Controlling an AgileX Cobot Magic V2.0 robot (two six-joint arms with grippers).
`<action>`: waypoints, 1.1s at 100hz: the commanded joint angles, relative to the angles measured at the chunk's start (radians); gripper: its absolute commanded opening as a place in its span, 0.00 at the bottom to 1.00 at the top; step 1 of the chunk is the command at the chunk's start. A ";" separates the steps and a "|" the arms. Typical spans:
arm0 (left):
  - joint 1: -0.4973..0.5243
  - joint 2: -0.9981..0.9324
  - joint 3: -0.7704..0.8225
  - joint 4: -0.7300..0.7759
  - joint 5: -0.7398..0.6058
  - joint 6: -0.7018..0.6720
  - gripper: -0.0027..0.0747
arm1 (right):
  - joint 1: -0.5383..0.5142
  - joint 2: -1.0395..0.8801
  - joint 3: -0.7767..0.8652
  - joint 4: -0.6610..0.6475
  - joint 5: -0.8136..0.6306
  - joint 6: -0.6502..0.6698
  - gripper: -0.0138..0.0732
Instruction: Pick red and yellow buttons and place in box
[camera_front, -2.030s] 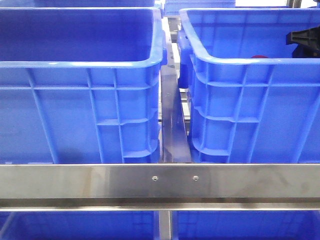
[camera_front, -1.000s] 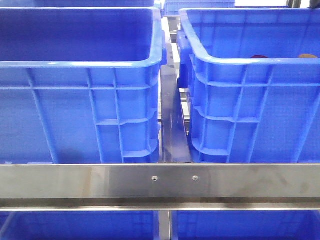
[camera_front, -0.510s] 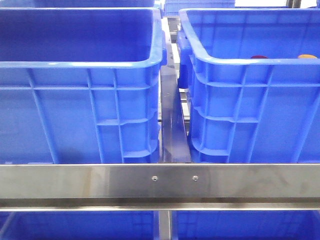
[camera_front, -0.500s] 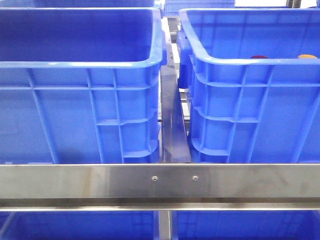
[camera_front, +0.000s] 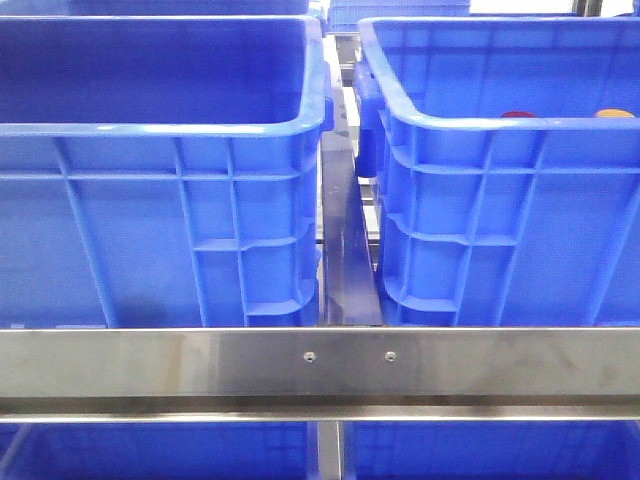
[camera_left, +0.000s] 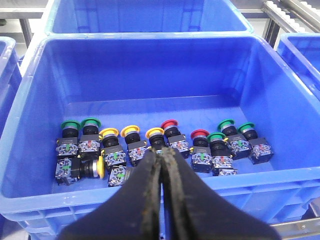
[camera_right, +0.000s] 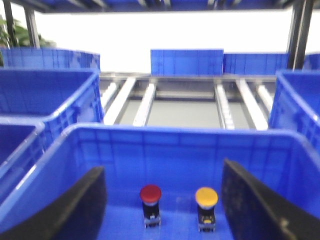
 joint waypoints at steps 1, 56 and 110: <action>0.000 0.008 -0.026 0.002 -0.080 -0.010 0.01 | -0.006 -0.043 -0.017 0.097 0.031 -0.007 0.61; 0.000 0.008 -0.026 0.002 -0.080 -0.010 0.01 | -0.006 -0.085 -0.016 0.097 0.031 -0.007 0.08; 0.000 0.008 -0.026 0.002 -0.080 -0.010 0.01 | -0.006 -0.085 -0.016 0.097 0.032 -0.007 0.08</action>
